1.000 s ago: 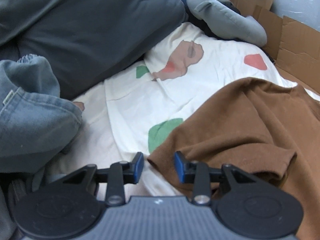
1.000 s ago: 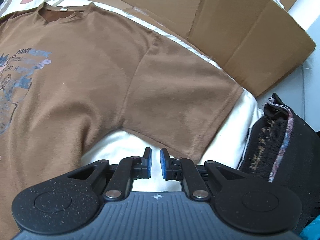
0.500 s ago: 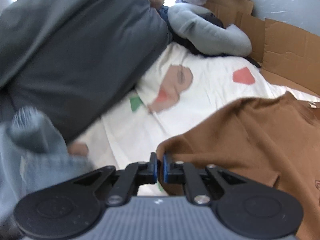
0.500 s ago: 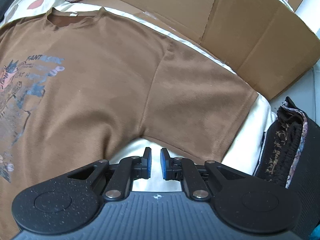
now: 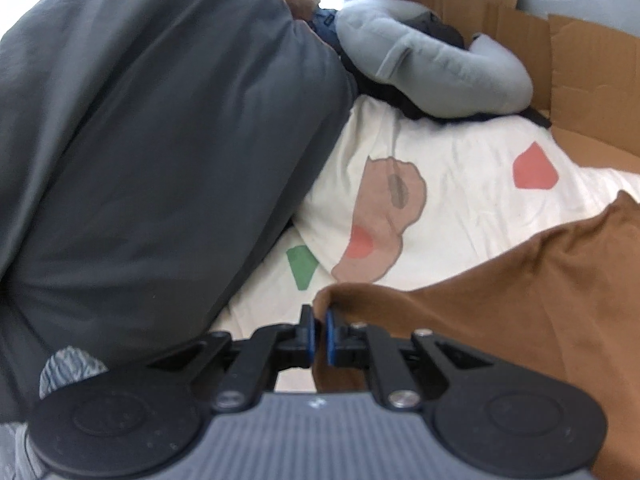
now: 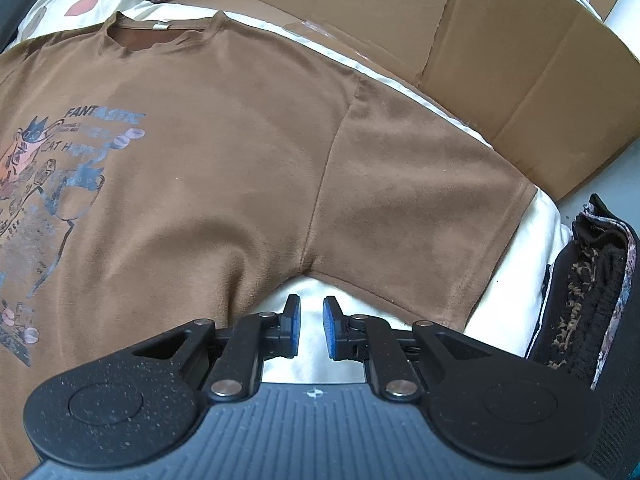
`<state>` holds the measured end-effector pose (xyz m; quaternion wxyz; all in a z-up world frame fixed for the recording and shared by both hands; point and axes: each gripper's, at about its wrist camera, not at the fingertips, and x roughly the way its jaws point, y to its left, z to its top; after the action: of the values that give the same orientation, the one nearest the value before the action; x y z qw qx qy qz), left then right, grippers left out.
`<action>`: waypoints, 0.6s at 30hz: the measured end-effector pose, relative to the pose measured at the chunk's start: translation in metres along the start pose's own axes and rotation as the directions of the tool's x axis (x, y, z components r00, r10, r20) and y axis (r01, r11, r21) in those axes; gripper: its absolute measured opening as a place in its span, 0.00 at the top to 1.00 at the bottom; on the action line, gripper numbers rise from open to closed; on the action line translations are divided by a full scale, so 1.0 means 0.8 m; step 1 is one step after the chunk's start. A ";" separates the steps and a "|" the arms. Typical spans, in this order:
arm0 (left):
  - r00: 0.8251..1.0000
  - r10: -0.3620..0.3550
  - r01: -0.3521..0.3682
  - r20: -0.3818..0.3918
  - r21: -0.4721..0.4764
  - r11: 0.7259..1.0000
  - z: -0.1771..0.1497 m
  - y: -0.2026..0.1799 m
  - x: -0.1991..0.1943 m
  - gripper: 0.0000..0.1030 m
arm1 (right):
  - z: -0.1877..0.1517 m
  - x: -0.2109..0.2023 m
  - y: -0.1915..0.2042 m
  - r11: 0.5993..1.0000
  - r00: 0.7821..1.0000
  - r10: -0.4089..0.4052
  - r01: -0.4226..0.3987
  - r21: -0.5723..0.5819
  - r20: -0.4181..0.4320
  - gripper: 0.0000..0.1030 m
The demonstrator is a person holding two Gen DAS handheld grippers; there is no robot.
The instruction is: Fold clothes
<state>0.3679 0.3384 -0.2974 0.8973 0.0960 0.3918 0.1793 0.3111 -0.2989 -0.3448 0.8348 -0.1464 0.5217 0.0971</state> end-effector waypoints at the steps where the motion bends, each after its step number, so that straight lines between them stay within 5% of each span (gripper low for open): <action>1: 1.000 0.005 -0.005 -0.011 0.005 1.000 0.002 -0.001 0.005 0.94 | 0.000 0.000 0.000 1.000 1.000 0.000 0.000 -0.001 0.000 0.79; 7: 0.993 0.054 -0.056 -0.108 -0.008 0.998 0.000 -0.003 0.033 0.94 | -0.003 0.002 0.001 1.000 1.000 0.002 -0.002 -0.008 -0.004 0.79; 12: 0.968 0.095 -0.099 -0.232 -0.004 0.995 -0.012 -0.003 0.065 0.92 | -0.005 0.005 0.001 1.000 1.000 0.000 0.000 -0.009 -0.013 0.79; 16: 0.948 0.188 -0.178 -0.258 0.061 0.982 -0.011 -0.016 0.070 0.73 | -0.006 0.006 0.000 1.000 1.000 0.001 -0.001 -0.010 -0.013 0.79; 18: 0.968 0.157 -0.153 -0.195 0.035 0.988 -0.007 -0.022 0.053 0.59 | -0.005 0.007 -0.001 1.000 1.000 0.000 0.000 -0.006 -0.009 0.79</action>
<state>0.3946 0.3392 -0.3351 0.8363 0.1169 0.4719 0.2536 0.3102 -0.3008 -0.3512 0.8319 -0.1494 0.5253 0.0983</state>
